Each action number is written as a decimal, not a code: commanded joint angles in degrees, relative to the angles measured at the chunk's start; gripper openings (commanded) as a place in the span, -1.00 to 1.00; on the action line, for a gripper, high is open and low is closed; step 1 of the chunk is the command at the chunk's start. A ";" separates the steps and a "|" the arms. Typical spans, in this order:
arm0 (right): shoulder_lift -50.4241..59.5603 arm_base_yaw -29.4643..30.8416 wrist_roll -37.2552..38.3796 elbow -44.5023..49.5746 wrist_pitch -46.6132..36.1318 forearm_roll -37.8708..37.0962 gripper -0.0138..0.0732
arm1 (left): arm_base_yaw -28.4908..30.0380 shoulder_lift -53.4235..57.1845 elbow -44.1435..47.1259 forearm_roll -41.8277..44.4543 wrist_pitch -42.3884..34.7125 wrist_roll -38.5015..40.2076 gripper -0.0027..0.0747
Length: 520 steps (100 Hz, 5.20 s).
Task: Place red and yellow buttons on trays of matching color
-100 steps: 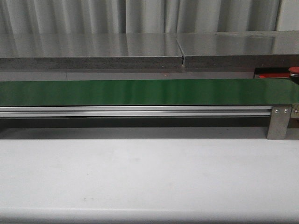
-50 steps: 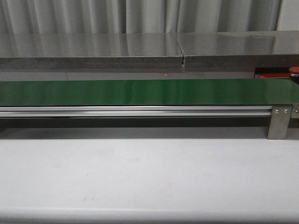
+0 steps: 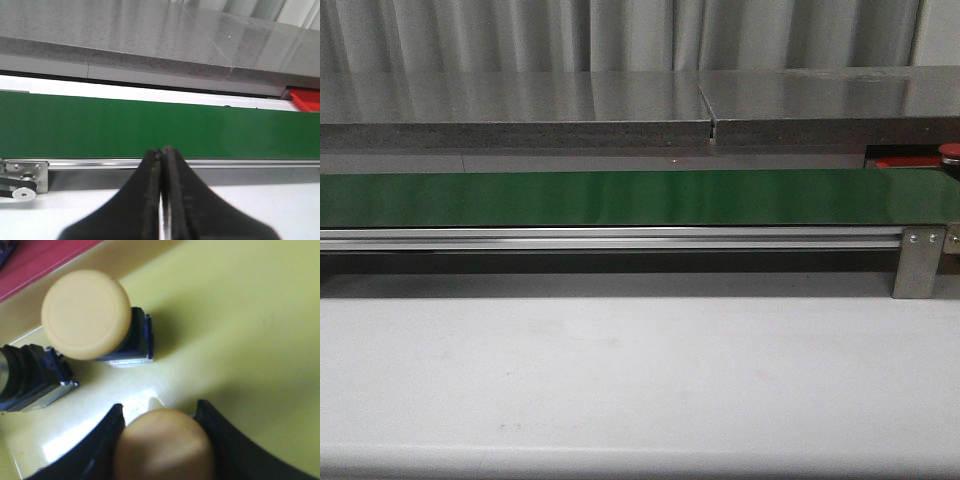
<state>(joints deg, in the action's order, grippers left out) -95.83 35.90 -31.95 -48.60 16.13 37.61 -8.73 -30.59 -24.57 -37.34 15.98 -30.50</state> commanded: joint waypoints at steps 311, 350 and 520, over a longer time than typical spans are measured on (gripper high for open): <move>85.72 -35.32 17.85 27.45 4.11 -23.43 -0.84 | -0.48 -0.05 -1.60 -1.14 -3.37 -0.08 -0.98; 96.43 -38.59 32.60 42.96 -12.61 -37.19 -0.84 | -0.48 -0.05 -1.60 -1.14 -3.37 -0.08 -0.98; 96.51 -38.59 33.13 49.05 -19.65 -37.24 -0.84 | -0.37 6.52 2.43 11.00 -13.02 0.60 -0.98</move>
<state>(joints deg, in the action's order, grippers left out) 0.57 -2.70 1.26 1.47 1.31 1.16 -8.73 -26.41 -22.54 -27.26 10.95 -30.76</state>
